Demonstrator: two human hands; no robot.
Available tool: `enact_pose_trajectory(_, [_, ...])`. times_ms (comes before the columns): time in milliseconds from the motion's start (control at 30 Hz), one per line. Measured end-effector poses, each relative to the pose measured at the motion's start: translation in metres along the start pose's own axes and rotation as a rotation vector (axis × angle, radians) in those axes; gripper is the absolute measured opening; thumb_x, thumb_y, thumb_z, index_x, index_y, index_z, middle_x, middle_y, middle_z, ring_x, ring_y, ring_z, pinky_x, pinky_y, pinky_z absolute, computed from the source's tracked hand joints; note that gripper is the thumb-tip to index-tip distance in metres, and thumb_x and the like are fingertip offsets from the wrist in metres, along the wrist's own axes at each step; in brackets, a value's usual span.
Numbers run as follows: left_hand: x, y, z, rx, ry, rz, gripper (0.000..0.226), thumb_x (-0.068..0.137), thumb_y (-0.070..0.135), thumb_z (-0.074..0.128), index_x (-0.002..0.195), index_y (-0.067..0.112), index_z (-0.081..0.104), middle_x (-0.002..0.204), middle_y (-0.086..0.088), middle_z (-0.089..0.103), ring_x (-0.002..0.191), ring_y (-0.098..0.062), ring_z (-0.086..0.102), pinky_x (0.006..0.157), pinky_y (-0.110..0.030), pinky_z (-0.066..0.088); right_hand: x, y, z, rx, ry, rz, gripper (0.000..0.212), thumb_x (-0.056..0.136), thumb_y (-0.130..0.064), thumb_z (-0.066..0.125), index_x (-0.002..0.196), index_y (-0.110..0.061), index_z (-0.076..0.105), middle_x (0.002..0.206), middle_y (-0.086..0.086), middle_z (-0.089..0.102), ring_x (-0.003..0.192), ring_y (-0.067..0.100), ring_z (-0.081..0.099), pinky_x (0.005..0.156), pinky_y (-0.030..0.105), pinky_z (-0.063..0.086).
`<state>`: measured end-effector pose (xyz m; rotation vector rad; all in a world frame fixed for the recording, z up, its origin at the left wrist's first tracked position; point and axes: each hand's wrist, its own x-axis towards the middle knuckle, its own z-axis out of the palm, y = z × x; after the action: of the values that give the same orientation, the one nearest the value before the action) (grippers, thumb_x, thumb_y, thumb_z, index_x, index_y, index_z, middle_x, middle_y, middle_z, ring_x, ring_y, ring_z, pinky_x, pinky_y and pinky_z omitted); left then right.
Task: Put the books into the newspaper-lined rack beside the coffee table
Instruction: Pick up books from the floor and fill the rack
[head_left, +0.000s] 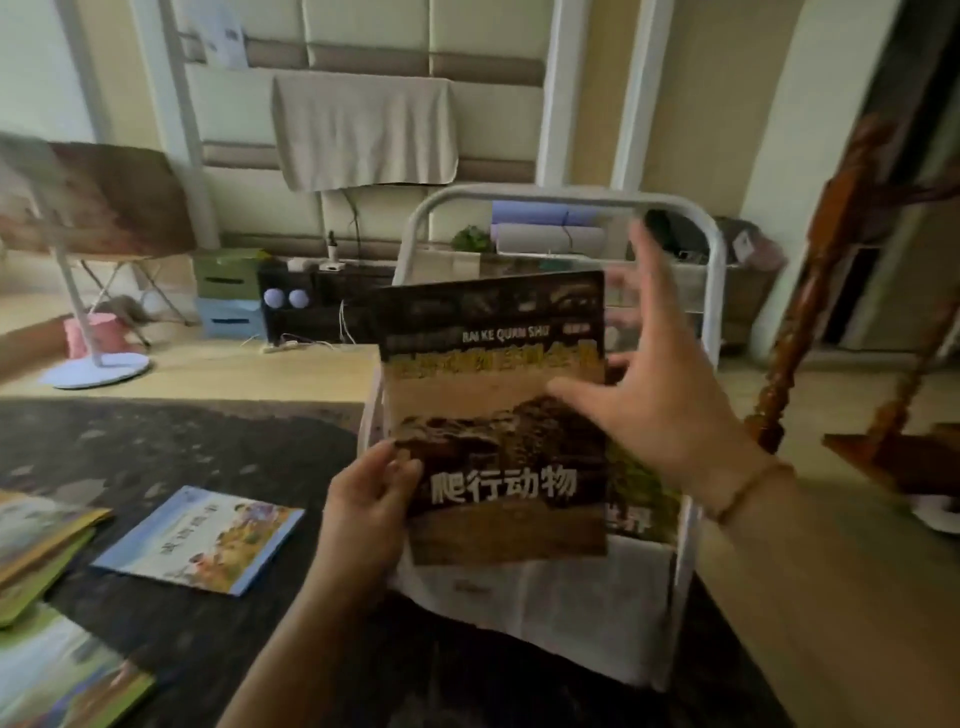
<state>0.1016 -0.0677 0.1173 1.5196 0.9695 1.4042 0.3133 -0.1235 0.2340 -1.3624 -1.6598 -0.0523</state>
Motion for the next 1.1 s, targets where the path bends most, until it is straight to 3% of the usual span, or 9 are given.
enact_pose_trajectory(67, [0.020,0.016,0.040,-0.099,-0.076,-0.011,0.023,0.099,0.004,0.049,0.101,0.017,0.068,0.093,0.001,0.077,0.090,-0.015,0.073,0.075,-0.029,0.059,0.038,0.007,-0.030,-0.608,0.077,-0.174,0.115,0.063,-0.060,0.078,0.152,-0.033,0.009,0.150,0.003,0.029,0.137,0.023,0.026,0.112,0.046,0.026])
enact_pose_trajectory(133, [0.034,0.021,0.063,-0.125,-0.110,-0.023,0.022,0.099,0.007,0.049,0.103,0.018,0.069,0.096,0.000,0.076,0.093,-0.015,0.073,0.080,-0.037,0.059,0.061,0.017,-0.042,-0.915,-0.029,-0.237,0.105,0.064,-0.072,0.063,0.150,-0.031,0.019,0.145,0.005,0.036,0.136,0.032,0.027,0.109,0.056,0.023])
enact_pose_trajectory(200, [0.042,0.016,0.075,-0.089,-0.084,-0.022,0.020,0.098,0.011,0.054,0.105,0.021,0.069,0.097,0.004,0.076,0.092,-0.008,0.072,0.081,-0.034,0.061,0.070,0.031,-0.043,-0.932,-0.125,-0.240,0.090,0.072,-0.061,0.066,0.147,-0.033,0.026,0.134,0.005,0.047,0.126,0.031,0.039,0.104,0.052,0.027])
enact_pose_trajectory(367, [0.052,-0.009,0.085,0.142,0.154,0.132,0.031,0.086,0.015,0.072,0.110,0.032,0.062,0.096,0.010,0.069,0.089,0.000,0.068,0.075,-0.020,0.057,0.070,0.054,-0.041,-1.007,-0.076,-0.341,0.080,0.077,-0.042,0.075,0.145,-0.025,0.036,0.115,0.008,0.052,0.108,0.032,0.050,0.091,0.047,0.034])
enact_pose_trajectory(467, [0.049,-0.013,0.090,0.181,0.125,0.108,0.026,0.084,0.015,0.073,0.097,0.035,0.063,0.088,0.014,0.069,0.084,0.009,0.065,0.069,-0.008,0.053,0.065,0.066,-0.038,-1.032,-0.043,-0.387,0.078,0.075,-0.041,0.077,0.142,-0.021,0.042,0.111,0.009,0.054,0.103,0.032,0.051,0.087,0.045,0.036])
enact_pose_trajectory(600, [0.041,-0.028,0.089,0.257,0.083,0.089,0.015,0.084,0.015,0.074,0.092,0.028,0.071,0.084,0.017,0.069,0.079,0.013,0.065,0.066,-0.002,0.048,0.050,0.083,-0.034,-0.965,-0.071,-0.373,0.071,0.074,-0.044,0.075,0.134,-0.020,0.046,0.113,0.008,0.055,0.106,0.032,0.052,0.089,0.047,0.037])
enact_pose_trajectory(700, [0.031,-0.043,0.084,0.315,0.027,0.065,0.015,0.085,0.016,0.072,0.091,0.030,0.071,0.082,0.020,0.068,0.080,0.013,0.065,0.071,-0.007,0.053,0.032,0.095,-0.026,-0.924,-0.132,-0.356,0.071,0.076,-0.046,0.073,0.135,-0.019,0.045,0.119,0.006,0.056,0.108,0.029,0.054,0.091,0.045,0.040])
enact_pose_trajectory(867, [0.018,-0.069,0.079,0.511,-0.072,0.007,0.015,0.087,0.038,0.064,0.100,0.042,0.069,0.094,0.022,0.069,0.097,-0.003,0.065,0.089,-0.036,0.056,0.010,0.110,-0.013,-0.919,-0.201,-0.315,0.082,0.074,-0.042,0.077,0.142,-0.014,0.043,0.135,0.007,0.057,0.121,0.028,0.056,0.102,0.050,0.041])
enact_pose_trajectory(1100, [0.020,-0.062,0.078,0.514,-0.114,-0.030,0.019,0.092,0.032,0.064,0.110,0.030,0.071,0.085,0.025,0.066,0.088,0.007,0.064,0.088,-0.023,0.055,0.004,0.108,-0.005,-0.876,-0.210,-0.220,0.087,0.074,-0.036,0.077,0.146,-0.010,0.037,0.141,0.011,0.051,0.128,0.031,0.048,0.108,0.049,0.038])
